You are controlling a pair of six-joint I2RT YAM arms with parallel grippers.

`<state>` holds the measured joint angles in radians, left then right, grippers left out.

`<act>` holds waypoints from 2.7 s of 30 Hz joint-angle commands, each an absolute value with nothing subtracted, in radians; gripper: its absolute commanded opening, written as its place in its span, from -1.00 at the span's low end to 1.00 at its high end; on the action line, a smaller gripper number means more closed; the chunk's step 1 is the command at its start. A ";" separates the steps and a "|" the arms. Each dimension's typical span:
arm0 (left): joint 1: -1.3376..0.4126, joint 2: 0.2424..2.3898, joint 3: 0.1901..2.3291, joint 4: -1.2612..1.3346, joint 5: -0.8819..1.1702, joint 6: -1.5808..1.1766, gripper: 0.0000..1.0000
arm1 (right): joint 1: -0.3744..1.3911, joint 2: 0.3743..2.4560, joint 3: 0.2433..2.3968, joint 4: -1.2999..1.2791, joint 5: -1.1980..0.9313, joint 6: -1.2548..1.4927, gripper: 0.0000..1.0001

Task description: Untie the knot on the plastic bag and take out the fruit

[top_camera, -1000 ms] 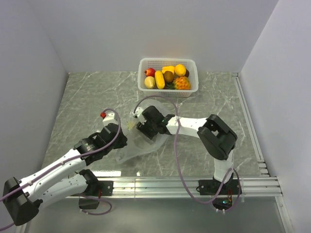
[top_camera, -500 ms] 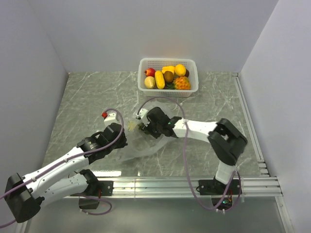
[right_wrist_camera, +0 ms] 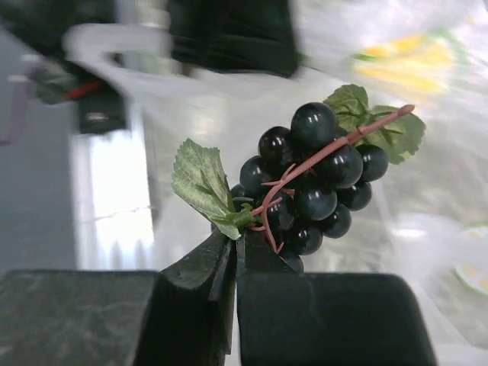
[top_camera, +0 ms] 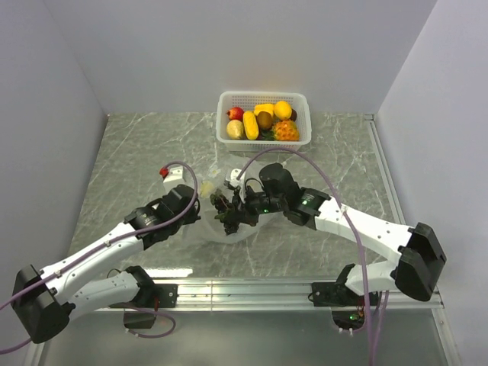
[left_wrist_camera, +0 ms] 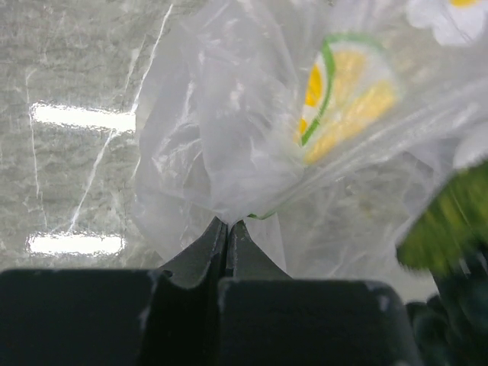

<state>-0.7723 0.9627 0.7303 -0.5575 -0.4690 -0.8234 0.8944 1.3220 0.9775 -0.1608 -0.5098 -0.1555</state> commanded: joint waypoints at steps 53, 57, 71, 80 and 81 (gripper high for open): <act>-0.752 0.753 0.627 -0.607 -0.497 -0.902 -0.95 | 0.359 1.663 1.576 0.029 0.080 0.092 0.71; -0.753 0.681 0.652 -0.667 -0.544 -0.911 -0.95 | 0.359 1.441 1.433 -0.086 0.110 0.147 0.72; -0.579 0.733 0.808 -0.768 -0.967 -0.886 -0.99 | 0.359 0.626 0.964 -0.299 0.222 0.262 0.83; -0.337 0.697 0.808 -0.632 -0.729 -0.735 0.56 | 0.359 0.370 0.885 -0.463 0.339 0.247 0.94; -0.337 0.657 0.833 -0.647 -0.720 -0.727 0.70 | 0.359 0.353 0.885 -0.474 0.359 0.244 0.94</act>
